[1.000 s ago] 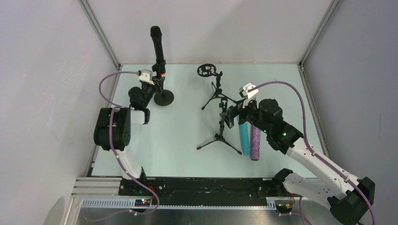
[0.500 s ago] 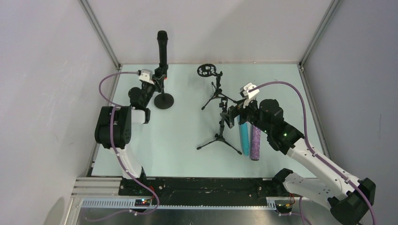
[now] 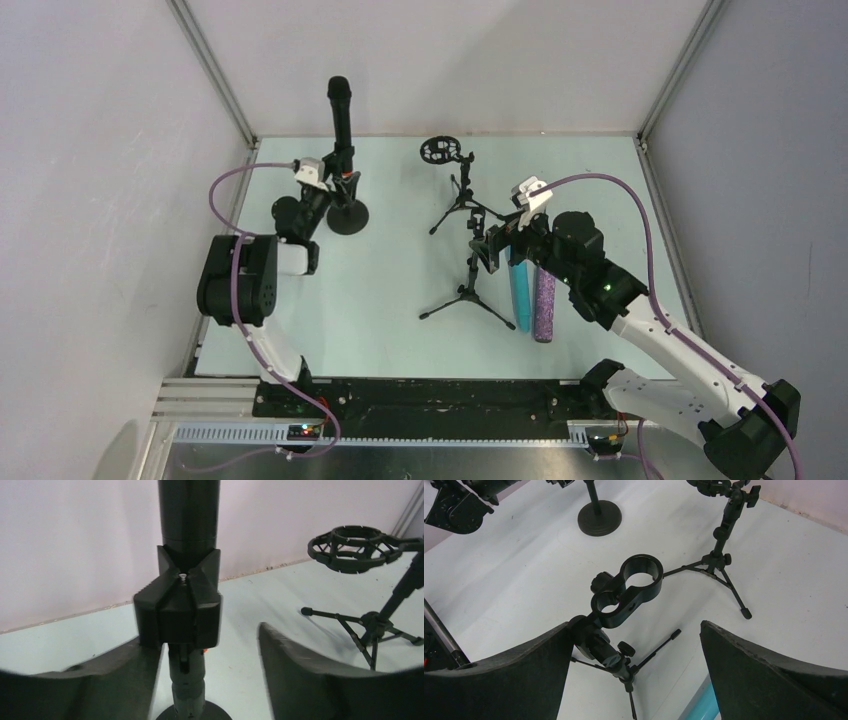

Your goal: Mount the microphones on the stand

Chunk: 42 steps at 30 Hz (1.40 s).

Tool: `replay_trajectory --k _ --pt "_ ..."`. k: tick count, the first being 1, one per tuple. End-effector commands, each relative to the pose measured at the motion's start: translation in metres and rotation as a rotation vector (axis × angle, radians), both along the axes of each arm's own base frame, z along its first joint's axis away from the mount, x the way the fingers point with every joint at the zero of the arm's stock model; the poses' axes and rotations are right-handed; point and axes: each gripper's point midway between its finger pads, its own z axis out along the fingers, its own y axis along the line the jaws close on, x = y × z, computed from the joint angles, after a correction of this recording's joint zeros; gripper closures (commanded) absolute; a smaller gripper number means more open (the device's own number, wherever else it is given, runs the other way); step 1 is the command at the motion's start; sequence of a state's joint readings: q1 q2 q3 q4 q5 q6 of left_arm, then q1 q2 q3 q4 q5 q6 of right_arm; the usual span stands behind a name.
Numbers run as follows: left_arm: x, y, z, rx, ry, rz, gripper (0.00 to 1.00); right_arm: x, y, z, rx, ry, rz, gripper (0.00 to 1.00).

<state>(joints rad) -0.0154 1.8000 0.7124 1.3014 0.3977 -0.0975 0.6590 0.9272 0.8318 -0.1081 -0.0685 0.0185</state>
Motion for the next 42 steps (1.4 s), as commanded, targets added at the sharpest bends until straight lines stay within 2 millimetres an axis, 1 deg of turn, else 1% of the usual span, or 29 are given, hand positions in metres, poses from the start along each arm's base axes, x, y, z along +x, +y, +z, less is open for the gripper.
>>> replay_trajectory --k 1,3,5,11,12,13,14,15,16,17,18,19,20,21,22,23,24,25,27,28,29,31,32,33,34,35,38,41,42 --pt "-0.021 -0.002 0.046 0.034 -0.153 -0.003 0.2 0.003 -0.003 0.01 0.016 -0.033 -0.02 0.01" --pt "-0.026 0.002 0.05 0.038 -0.167 0.021 0.03 0.003 -0.002 0.01 0.019 -0.035 -0.016 0.0" --pt "-0.031 0.008 0.054 0.031 -0.173 0.057 0.01 0.003 -0.001 0.011 0.023 -0.038 -0.012 0.0" --pt "-0.055 0.027 0.06 -0.01 -0.174 0.161 0.0 0.001 0.0 0.012 0.03 -0.033 -0.004 0.0" --pt "-0.06 0.031 0.067 -0.024 -0.189 0.181 0.0 0.0 0.0 0.013 0.034 -0.032 -0.004 0.01" --pt "-0.065 0.032 0.062 -0.042 -0.172 0.187 0.0 0.0 0.0 0.013 0.037 -0.032 -0.005 0.01" --pt "-0.071 0.037 0.071 -0.062 -0.191 0.213 0.0 -0.001 0.0 0.014 0.043 -0.03 -0.006 0.0" --pt "-0.077 0.038 0.066 -0.081 -0.174 0.218 0.0 -0.001 0.0 0.015 0.048 -0.028 -0.007 0.01" --pt "-0.085 0.041 0.075 -0.099 -0.197 0.232 0.0 -0.002 -0.001 0.016 0.053 -0.029 -0.006 0.01" --pt "-0.091 0.042 0.07 -0.122 -0.18 0.234 0.0 -0.003 -0.001 0.017 0.058 -0.026 -0.007 0.01" --pt "-0.099 0.045 0.08 -0.151 -0.205 0.249 0.0 -0.004 0.0 0.018 0.064 -0.027 -0.005 0.01" --pt "-0.107 0.047 0.074 -0.198 -0.181 0.25 0.0 -0.005 -0.001 0.019 0.072 -0.024 -0.005 0.01" --pt "-0.116 0.05 0.084 -0.263 -0.199 0.26 0.0 -0.005 -0.001 0.019 0.074 -0.022 -0.004 0.01" --pt "-0.124 0.052 0.077 -0.298 -0.177 0.268 0.0 -0.006 0.0 0.02 0.082 -0.017 -0.004 0.01" --pt "-0.133 0.055 0.085 -0.363 -0.19 0.272 0.0 -0.007 0.0 0.021 0.086 -0.015 -0.002 0.01" --pt "-0.14 0.055 0.076 -0.386 -0.166 0.272 0.0 -0.007 0.001 0.021 0.095 -0.01 -0.001 0.01" --pt "-0.149 0.054 0.08 -0.43 -0.164 0.259 0.0 -0.008 0.001 0.021 0.098 -0.005 0.003 0.01" --pt "-0.154 0.054 0.071 -0.445 -0.136 0.257 0.0 -0.009 0.002 0.021 0.105 0.001 0.005 0.01" --pt "-0.17 0.052 0.077 -0.502 -0.121 0.237 0.0 -0.011 0.003 0.021 0.117 0.012 0.01 0.01" --pt "-0.167 0.051 0.056 -0.525 -0.021 0.25 0.0 -0.012 0.004 0.021 0.119 0.018 0.014 0.01" --pt "-0.173 0.053 0.066 -0.55 -0.03 0.256 0.0 -0.013 0.004 0.021 0.127 0.026 0.015 0.01" --pt "-0.174 0.06 0.031 -0.578 0.166 0.351 0.0 -0.016 0.005 0.021 0.137 0.04 0.02 0.01" --pt "-0.176 0.062 0.037 -0.612 0.185 0.362 0.0 -0.017 0.005 0.021 0.14 0.045 0.021 0.01" --pt "-0.181 0.063 0.023 -0.617 0.257 0.393 0.0 -0.018 0.005 0.022 0.149 0.051 0.021 0.0" --pt "-0.183 0.062 0.026 -0.638 0.274 0.389 0.0 -0.019 0.004 0.021 0.152 0.058 0.022 0.0" --pt "-0.187 0.055 0.02 -0.632 0.319 0.366 0.0 -0.021 0.005 0.022 0.161 0.063 0.024 0.0" --pt "-0.192 0.038 0.022 -0.616 0.379 0.281 0.0 -0.025 0.005 0.023 0.179 0.083 0.03 0.01" --pt "-0.198 0.019 0.009 -0.574 0.492 0.199 0.0 -0.028 0.003 0.021 0.192 0.114 0.023 0.0" --pt "-0.198 0.014 0.013 -0.565 0.507 0.178 0.0 -0.028 0.002 0.02 0.207 0.132 0.014 0.0"
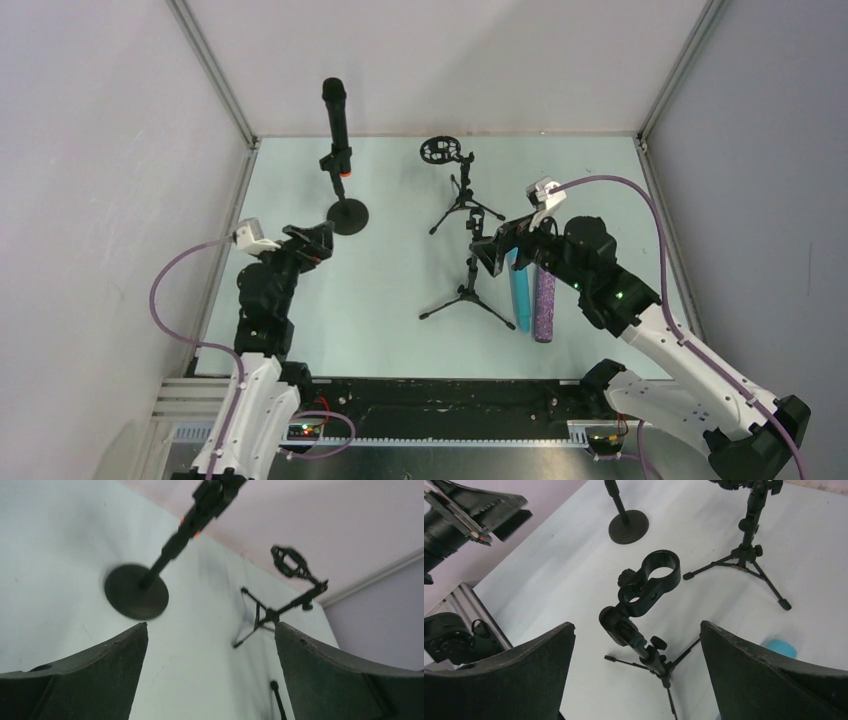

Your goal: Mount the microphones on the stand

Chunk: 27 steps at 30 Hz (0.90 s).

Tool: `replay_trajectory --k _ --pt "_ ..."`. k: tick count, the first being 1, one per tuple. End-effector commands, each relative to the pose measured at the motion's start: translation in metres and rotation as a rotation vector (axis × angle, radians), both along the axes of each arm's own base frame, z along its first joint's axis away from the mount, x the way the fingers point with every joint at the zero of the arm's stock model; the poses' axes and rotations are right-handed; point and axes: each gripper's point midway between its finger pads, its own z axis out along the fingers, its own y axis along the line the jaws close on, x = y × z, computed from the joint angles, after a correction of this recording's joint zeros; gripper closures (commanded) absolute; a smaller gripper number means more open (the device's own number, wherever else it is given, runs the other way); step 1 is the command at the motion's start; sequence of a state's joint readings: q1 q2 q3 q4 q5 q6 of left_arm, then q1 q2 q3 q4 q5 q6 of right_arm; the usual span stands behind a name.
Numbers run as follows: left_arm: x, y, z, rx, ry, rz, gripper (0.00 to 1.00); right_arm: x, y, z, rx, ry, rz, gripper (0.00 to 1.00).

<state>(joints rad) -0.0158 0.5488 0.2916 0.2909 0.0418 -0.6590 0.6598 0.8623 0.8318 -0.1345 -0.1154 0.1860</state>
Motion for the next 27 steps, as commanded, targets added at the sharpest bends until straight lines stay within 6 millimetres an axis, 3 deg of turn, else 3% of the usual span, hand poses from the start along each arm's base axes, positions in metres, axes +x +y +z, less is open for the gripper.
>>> replay_trajectory --k 1,8,14,20,27 --pt "-0.013 -0.034 -0.03 -0.022 0.22 -0.181 0.0 -0.008 -0.001 0.002 0.061 0.063 0.002 0.0" --pt "-0.02 -0.062 -0.069 0.032 0.424 -0.207 0.0 -0.008 -0.008 -0.008 0.123 0.2 -0.021 0.0" --pt "-0.024 -0.108 -0.075 0.127 0.472 -0.276 0.0 -0.012 -0.015 -0.003 0.219 0.299 0.017 0.01" --pt "-0.017 -0.141 -0.057 0.249 0.456 -0.3 0.0 -0.013 -0.031 0.006 0.292 0.305 0.021 0.01" --pt "-0.012 -0.168 -0.011 0.283 0.345 -0.279 0.0 -0.012 -0.065 0.019 0.371 0.234 -0.066 0.01"
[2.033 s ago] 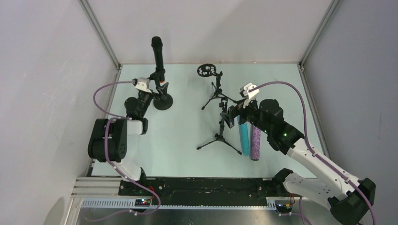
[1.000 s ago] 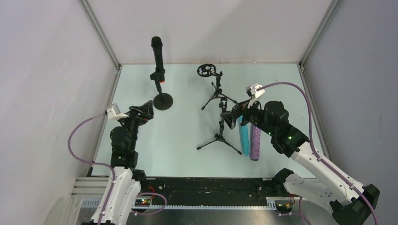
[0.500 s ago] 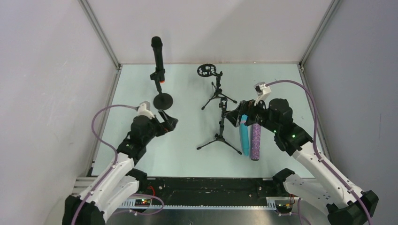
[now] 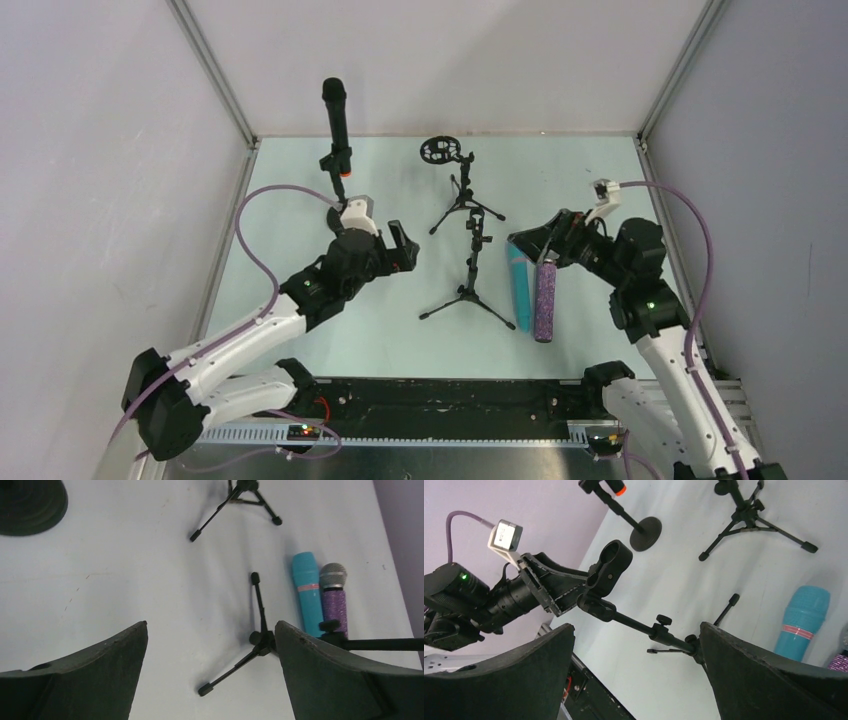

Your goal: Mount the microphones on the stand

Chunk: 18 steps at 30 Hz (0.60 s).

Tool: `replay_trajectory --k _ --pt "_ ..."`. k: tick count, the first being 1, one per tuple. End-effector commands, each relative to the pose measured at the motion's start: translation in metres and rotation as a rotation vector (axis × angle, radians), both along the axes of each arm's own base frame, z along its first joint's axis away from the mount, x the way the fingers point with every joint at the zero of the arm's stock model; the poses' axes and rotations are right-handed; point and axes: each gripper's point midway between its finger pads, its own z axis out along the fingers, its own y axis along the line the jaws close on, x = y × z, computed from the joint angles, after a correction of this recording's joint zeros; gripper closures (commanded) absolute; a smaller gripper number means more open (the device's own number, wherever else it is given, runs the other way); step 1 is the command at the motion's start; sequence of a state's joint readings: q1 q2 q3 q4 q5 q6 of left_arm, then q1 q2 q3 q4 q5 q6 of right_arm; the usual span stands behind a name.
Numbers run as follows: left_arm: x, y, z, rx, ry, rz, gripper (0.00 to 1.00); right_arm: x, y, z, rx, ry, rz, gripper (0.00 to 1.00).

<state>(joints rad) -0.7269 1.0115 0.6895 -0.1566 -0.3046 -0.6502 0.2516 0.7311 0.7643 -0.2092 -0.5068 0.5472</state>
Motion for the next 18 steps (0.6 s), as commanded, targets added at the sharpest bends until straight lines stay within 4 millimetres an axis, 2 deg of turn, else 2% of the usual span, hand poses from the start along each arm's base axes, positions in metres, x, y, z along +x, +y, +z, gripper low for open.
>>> replay_trajectory --k 1,5,11,15,18 --pt "0.01 -0.008 0.044 0.008 -0.117 0.043 0.0 -0.006 -0.011 0.018 0.059 -0.052 -0.008 0.01" --pt "0.006 -0.026 0.074 -0.066 -0.172 -0.004 0.0 -0.002 -0.019 0.011 0.05 -0.028 -0.045 0.01" --pt "-0.006 -0.046 0.133 -0.16 -0.294 -0.074 0.0 0.002 -0.019 0.001 0.05 0.014 -0.054 0.01" --pt "-0.014 -0.063 0.158 -0.174 -0.333 -0.132 0.0 0.005 -0.02 -0.005 0.048 0.033 -0.061 0.01" --pt "-0.023 -0.081 0.17 -0.177 -0.347 -0.196 0.0 0.006 -0.021 -0.007 0.043 0.041 -0.071 0.01"
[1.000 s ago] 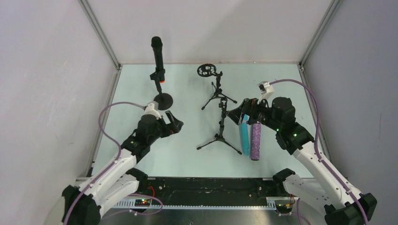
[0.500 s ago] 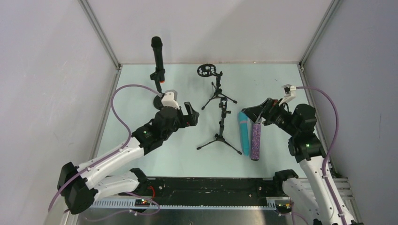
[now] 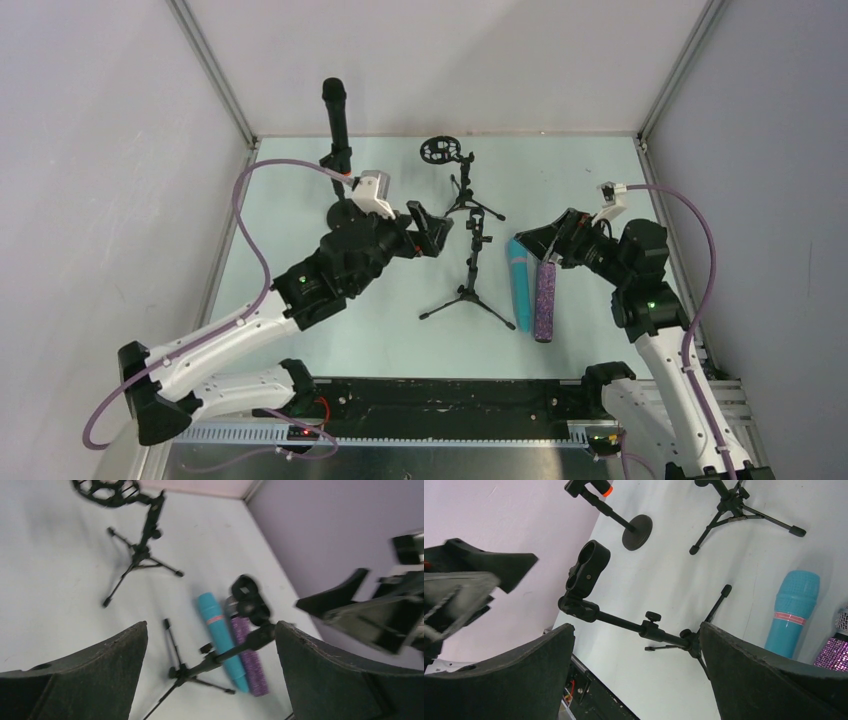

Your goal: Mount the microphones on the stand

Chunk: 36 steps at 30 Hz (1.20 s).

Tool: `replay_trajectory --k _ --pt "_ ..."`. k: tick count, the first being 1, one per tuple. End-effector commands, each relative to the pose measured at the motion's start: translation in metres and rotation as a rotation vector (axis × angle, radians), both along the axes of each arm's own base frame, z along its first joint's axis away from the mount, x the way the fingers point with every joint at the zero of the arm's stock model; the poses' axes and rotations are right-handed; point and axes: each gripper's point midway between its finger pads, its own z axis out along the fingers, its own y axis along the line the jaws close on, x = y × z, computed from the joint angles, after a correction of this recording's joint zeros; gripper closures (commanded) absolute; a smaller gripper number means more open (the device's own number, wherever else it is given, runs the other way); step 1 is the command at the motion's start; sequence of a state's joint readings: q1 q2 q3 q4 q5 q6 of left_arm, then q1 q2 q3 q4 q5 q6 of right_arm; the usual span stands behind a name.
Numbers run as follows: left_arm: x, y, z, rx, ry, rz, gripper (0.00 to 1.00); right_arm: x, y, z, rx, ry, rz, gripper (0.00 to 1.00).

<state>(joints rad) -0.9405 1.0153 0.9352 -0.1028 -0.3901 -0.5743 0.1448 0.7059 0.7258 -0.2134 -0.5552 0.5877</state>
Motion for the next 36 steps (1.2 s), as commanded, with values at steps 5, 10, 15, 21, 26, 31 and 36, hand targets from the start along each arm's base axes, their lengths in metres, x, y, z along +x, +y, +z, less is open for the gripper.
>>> replay_trajectory --k 5,10,15,21,26,31,36 --pt "-0.01 -0.047 0.054 -0.014 -0.115 -0.11 0.0 0.006 -0.01 -0.004 0.0 0.029 -0.062 0.01" --pt "-0.014 -0.071 0.045 0.083 -0.115 -0.114 0.0 0.009 -0.015 -0.01 -0.007 0.052 -0.098 0.01" --pt "-0.014 -0.092 0.025 0.114 -0.065 -0.076 0.0 0.01 -0.019 -0.013 -0.013 0.063 -0.118 0.01" --pt "-0.014 -0.112 -0.003 0.203 -0.022 -0.079 0.0 0.01 -0.022 -0.018 -0.025 0.079 -0.132 0.0" --pt "-0.013 -0.125 -0.016 0.249 -0.012 -0.11 0.07 0.01 -0.024 -0.021 -0.032 0.088 -0.14 0.01" --pt "-0.014 -0.127 -0.021 0.279 -0.02 -0.132 0.18 0.011 -0.025 -0.023 -0.035 0.093 -0.149 0.0" --pt "-0.017 -0.124 -0.023 0.314 -0.04 -0.163 0.24 0.013 -0.025 -0.024 -0.034 0.099 -0.148 0.0"
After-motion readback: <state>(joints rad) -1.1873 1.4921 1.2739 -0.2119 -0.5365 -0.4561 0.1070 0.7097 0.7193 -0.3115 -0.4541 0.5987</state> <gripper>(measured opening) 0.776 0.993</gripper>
